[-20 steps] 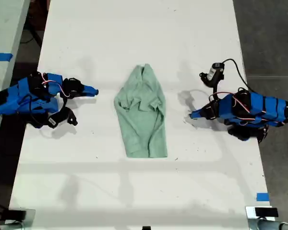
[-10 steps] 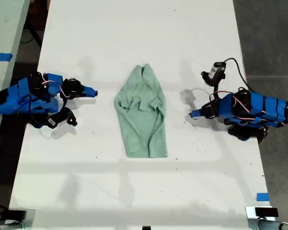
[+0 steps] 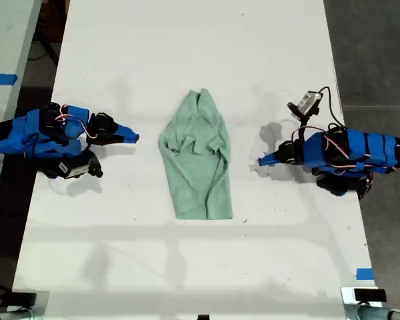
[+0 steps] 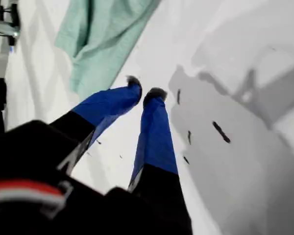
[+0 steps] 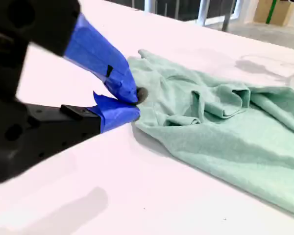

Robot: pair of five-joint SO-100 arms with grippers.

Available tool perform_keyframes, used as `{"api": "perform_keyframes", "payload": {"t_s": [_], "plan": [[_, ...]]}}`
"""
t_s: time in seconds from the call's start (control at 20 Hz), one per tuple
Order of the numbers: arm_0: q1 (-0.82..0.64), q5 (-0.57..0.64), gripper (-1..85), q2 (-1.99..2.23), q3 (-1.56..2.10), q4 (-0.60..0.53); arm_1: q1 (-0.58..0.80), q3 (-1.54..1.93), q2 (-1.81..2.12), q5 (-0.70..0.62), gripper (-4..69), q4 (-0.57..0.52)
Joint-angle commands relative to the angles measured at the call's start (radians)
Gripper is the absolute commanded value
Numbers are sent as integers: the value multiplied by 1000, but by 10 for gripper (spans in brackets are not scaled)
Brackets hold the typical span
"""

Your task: Fold t shirt

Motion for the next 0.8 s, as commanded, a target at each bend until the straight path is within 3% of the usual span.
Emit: {"api": "perform_keyframes", "payload": {"t_s": [0.0,0.1,0.25,0.45,0.55,0.65,0.75], "plan": [[69,-57,-3,-328,-209,-75,-29,-178,-133,52,2,89],[158,-89,-3,-824,-526,-92,-86,-440,-436,115,2,181],[259,-80,-2,-1457,-1057,-52,-156,-839,-1019,156,1,215],[377,-94,46,-1829,-1333,-41,-244,-1281,-1608,173,93,284],[425,-72,144,-1947,-1433,-32,-259,-1321,-1713,138,125,193],[442,0,170,-2048,-1537,2,-261,-1270,-1730,97,164,44],[449,20,184,-2106,-1597,23,-256,-1244,-1756,86,182,-31]]}}
